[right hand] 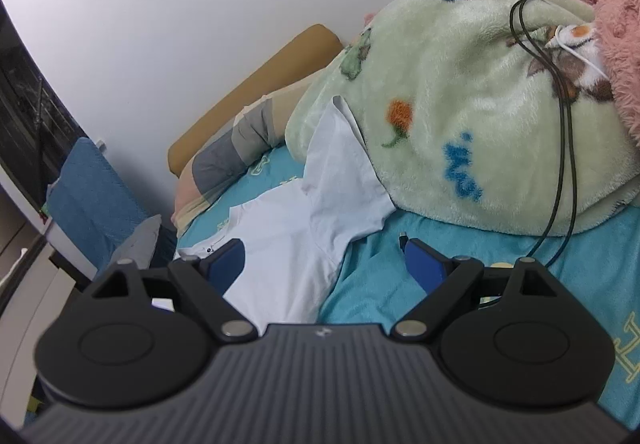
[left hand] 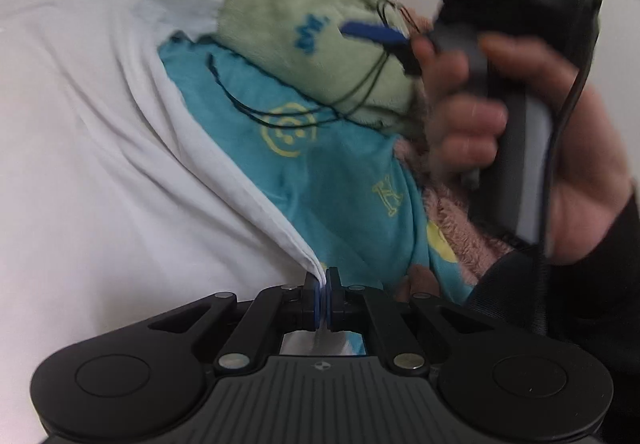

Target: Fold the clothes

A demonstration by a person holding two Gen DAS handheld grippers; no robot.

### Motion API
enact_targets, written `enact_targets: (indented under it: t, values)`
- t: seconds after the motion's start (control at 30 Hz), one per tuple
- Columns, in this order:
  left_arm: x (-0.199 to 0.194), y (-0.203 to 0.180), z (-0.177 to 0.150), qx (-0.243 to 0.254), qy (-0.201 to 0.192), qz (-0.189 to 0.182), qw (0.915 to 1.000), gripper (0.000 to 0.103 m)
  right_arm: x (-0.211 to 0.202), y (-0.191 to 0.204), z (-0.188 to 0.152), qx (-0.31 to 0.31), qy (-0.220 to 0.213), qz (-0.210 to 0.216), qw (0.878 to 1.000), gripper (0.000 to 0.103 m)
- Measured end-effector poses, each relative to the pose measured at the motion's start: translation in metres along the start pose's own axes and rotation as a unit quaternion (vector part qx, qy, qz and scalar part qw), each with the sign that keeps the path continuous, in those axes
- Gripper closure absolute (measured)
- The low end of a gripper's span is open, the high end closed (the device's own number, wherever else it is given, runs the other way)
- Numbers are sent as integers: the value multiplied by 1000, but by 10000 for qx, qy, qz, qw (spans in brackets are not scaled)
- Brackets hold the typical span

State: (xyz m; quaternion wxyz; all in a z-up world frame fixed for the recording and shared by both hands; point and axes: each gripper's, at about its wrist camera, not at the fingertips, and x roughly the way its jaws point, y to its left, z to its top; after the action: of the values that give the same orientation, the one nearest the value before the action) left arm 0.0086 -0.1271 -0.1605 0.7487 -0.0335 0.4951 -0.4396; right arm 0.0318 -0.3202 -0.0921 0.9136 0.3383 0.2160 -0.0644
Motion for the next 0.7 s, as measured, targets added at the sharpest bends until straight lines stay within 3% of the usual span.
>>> enact_targets:
  t: [0.07,0.13,0.2,0.27,0.33,0.5,0.6,0.7]
  values:
    - [26,-1,-3,58,164,283,9994,100,2,-1,2,19,-50,181,9998,14]
    - [24,3,-6,34,195,405,9990,97,7,-5,2,76,-56,326,9994,14]
    - [16,8,-8,-7,196,490,9986,79,20,-11,0,233,9,397,9989,14]
    - [-3,18,-7,-165,35,807,9966,44,47,-16,-5,397,137,331,9986,14]
    - [-23,29,-6,-346,-160,1168,9924,32,73,-22,-10,561,265,266,9977,13]
    - [-63,70,3,-1048,-707,2087,9698,28,138,-36,-22,968,585,101,9935,14]
    - [-78,94,9,-1543,-1188,2143,9571,26,177,-44,-28,1139,688,27,9911,13]
    - [-89,111,16,-1766,-1605,2155,9469,23,211,-48,-29,1017,434,55,9938,14]
